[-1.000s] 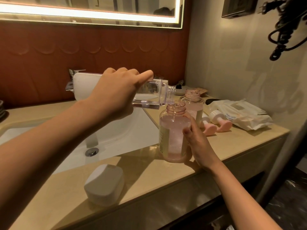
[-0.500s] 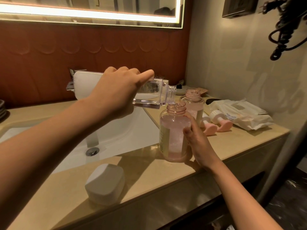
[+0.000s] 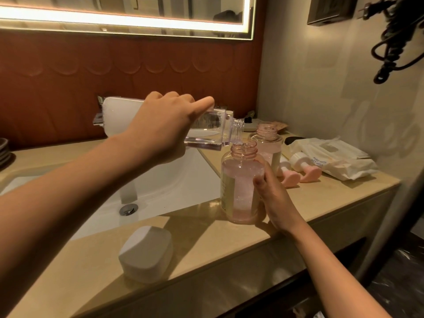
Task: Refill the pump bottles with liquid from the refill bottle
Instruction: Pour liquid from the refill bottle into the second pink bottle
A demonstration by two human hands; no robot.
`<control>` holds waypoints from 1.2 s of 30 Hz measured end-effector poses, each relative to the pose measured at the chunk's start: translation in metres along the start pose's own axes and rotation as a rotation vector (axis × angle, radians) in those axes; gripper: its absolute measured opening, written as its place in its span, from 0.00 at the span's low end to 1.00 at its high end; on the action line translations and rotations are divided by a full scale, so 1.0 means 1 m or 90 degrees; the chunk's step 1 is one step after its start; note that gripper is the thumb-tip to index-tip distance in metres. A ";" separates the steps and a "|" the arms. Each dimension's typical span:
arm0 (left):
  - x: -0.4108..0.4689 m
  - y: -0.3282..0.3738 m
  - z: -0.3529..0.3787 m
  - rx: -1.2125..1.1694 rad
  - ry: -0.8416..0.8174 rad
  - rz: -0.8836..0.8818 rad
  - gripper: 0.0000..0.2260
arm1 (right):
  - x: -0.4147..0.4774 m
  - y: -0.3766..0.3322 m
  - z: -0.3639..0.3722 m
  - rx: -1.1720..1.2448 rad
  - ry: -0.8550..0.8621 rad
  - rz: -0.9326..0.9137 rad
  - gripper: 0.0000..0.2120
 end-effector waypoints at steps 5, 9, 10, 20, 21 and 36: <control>0.000 0.000 -0.001 0.004 0.009 0.003 0.30 | 0.000 0.001 0.000 -0.012 0.002 0.000 0.44; 0.000 0.000 -0.001 0.002 0.006 0.001 0.29 | -0.001 0.001 0.000 -0.010 0.003 0.004 0.41; 0.000 0.000 -0.001 0.002 0.008 0.000 0.29 | -0.001 0.001 0.000 -0.009 0.003 0.004 0.42; 0.001 0.001 -0.003 0.009 0.023 0.003 0.31 | 0.000 -0.002 0.001 0.002 0.000 -0.002 0.38; 0.001 0.001 -0.003 0.008 0.022 0.002 0.30 | 0.000 -0.002 0.001 0.005 -0.002 -0.001 0.39; 0.002 0.004 -0.006 0.024 0.019 0.005 0.30 | 0.000 -0.002 0.001 0.006 0.003 0.006 0.36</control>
Point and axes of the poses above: each hand's wrist, its own x-axis towards the middle knuckle, its own z-axis out of the palm, y = z × x, the point moved 3 cm from there along x, towards the middle knuckle, and after that the axes turned 10 degrees about -z, right-handed, at the moved point
